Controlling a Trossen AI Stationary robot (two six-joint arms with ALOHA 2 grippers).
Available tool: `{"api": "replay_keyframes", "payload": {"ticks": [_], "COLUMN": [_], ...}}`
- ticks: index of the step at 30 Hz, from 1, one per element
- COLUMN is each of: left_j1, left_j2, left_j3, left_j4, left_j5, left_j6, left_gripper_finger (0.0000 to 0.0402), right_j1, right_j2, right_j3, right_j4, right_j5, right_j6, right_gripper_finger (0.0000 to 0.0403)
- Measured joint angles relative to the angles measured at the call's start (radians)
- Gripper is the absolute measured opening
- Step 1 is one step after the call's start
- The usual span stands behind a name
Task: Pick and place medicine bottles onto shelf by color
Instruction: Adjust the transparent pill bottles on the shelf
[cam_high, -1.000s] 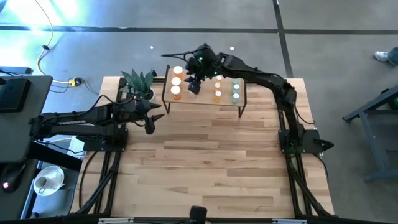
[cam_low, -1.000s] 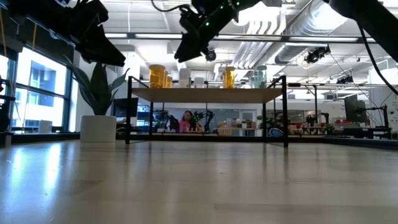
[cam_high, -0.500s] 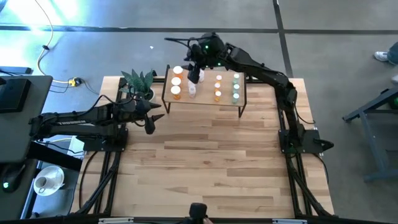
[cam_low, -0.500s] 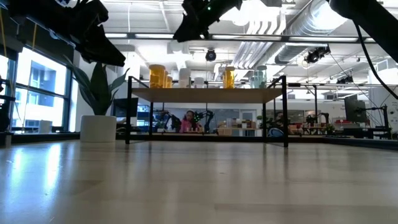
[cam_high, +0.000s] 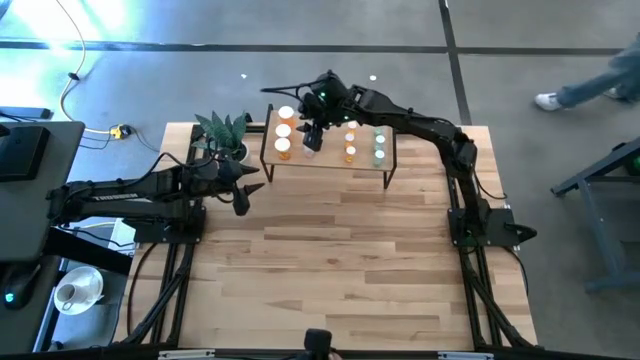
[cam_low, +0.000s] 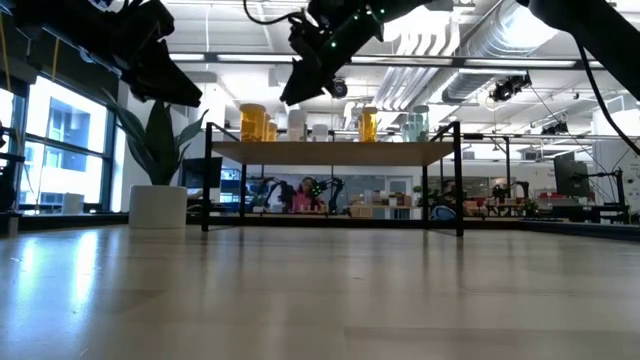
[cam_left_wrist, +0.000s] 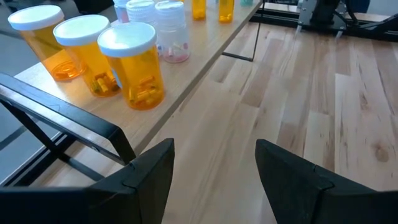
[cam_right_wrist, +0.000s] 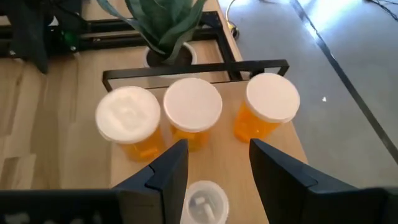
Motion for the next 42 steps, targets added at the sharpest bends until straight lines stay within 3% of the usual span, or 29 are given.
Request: {"api": "replay_keyframes", "payload": {"ticks": [14,42], "left_j1": [0.000,0.000], "left_j2": [0.000,0.000], "left_j3": [0.000,0.000], "left_j4": [0.000,-0.002], "left_j5": [-0.001,0.000], "left_j6": [-0.009,-0.012], "left_gripper_finger": [0.0213,0.0213], "right_j1": [-0.002,-0.006], "right_j2": [0.000,-0.004], "right_j3": [-0.091,-0.091], "right_j4": [0.065,0.015], "right_j5": [0.005,0.056], "right_j6": [-0.016,0.020], "right_gripper_finger": [0.0162,0.0162]}}
